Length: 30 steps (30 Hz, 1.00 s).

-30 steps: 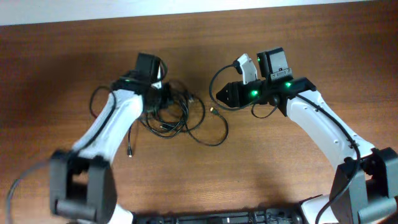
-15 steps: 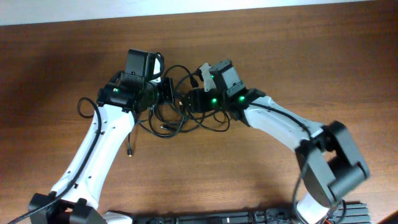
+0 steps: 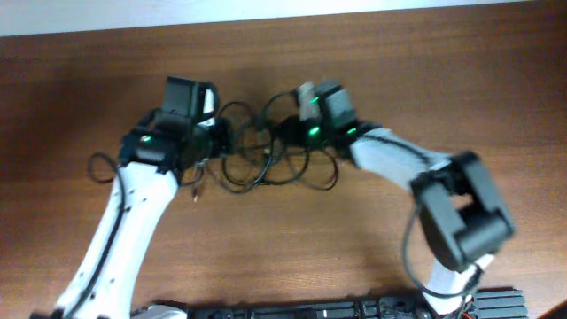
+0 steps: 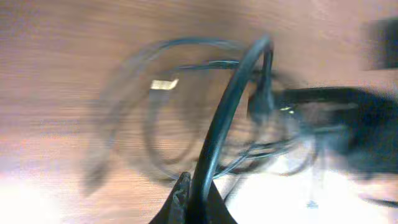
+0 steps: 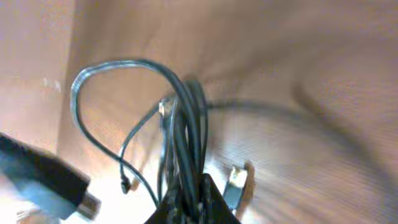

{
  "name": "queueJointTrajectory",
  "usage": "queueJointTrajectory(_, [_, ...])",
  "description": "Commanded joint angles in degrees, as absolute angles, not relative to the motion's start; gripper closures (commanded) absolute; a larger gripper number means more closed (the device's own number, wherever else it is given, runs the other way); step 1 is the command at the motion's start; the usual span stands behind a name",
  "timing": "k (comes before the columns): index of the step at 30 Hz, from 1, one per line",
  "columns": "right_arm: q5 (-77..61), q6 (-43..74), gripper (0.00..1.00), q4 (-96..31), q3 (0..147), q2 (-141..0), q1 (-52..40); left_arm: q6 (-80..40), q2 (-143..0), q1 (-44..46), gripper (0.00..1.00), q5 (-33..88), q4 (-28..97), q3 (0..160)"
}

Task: Untangle cables
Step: 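Pull the grippers far apart, dragging one cable to the upper right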

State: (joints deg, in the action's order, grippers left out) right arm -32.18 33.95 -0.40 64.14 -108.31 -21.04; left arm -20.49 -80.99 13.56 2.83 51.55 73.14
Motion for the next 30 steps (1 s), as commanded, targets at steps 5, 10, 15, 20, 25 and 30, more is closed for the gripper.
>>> queueJointTrajectory(5, [-30.9,21.1,0.96,-19.7,63.9,-100.9,7.1,-19.6,-65.4,-6.7,1.0,-4.7,52.9,73.9])
queueJointTrajectory(10, [-22.0,15.0,0.96,-25.6,63.9,-100.9,12.6,-19.6,-64.7,-15.2,1.0,-7.5,47.0,73.9])
queueJointTrajectory(15, [-14.4,15.3,0.96,-25.8,64.0,-100.9,22.1,-18.3,-64.9,-27.6,1.0,-7.3,42.6,73.9])
queueJointTrajectory(20, [-18.7,15.4,0.96,-26.4,64.0,-100.9,27.9,-18.3,-66.2,-32.8,1.0,0.2,42.8,73.9])
queueJointTrajectory(25, [-33.9,13.1,0.96,-26.9,64.0,-100.9,26.5,-18.3,-71.4,-32.3,1.0,21.9,42.4,73.9])
queueJointTrajectory(30, [-41.8,9.4,0.96,-27.5,64.5,-100.1,18.9,-17.8,-77.3,-23.5,1.0,31.0,42.4,73.9])
